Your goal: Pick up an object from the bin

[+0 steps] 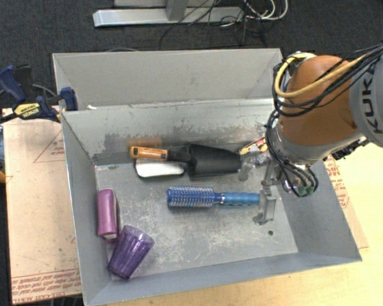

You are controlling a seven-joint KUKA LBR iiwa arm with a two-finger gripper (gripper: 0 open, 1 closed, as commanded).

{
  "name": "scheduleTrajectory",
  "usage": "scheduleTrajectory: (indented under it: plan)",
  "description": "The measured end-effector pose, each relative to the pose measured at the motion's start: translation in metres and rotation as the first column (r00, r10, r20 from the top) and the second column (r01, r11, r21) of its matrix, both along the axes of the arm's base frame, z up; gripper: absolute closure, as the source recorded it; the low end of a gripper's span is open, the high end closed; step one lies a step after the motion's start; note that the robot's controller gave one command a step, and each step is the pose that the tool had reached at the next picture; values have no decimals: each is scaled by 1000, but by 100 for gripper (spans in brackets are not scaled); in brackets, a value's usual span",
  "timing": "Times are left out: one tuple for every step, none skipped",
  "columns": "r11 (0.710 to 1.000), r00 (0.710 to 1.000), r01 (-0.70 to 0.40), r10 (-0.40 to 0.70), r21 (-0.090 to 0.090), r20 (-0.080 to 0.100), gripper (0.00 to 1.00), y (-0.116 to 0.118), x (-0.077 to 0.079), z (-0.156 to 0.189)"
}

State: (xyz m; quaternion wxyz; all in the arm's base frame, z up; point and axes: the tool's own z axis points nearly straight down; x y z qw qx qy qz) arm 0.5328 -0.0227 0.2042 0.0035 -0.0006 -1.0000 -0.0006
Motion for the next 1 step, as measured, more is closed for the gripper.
scheduleTrajectory:
  plan:
    - [1000, 1000, -1, 1, 0, 8, 0, 0, 2, 5]
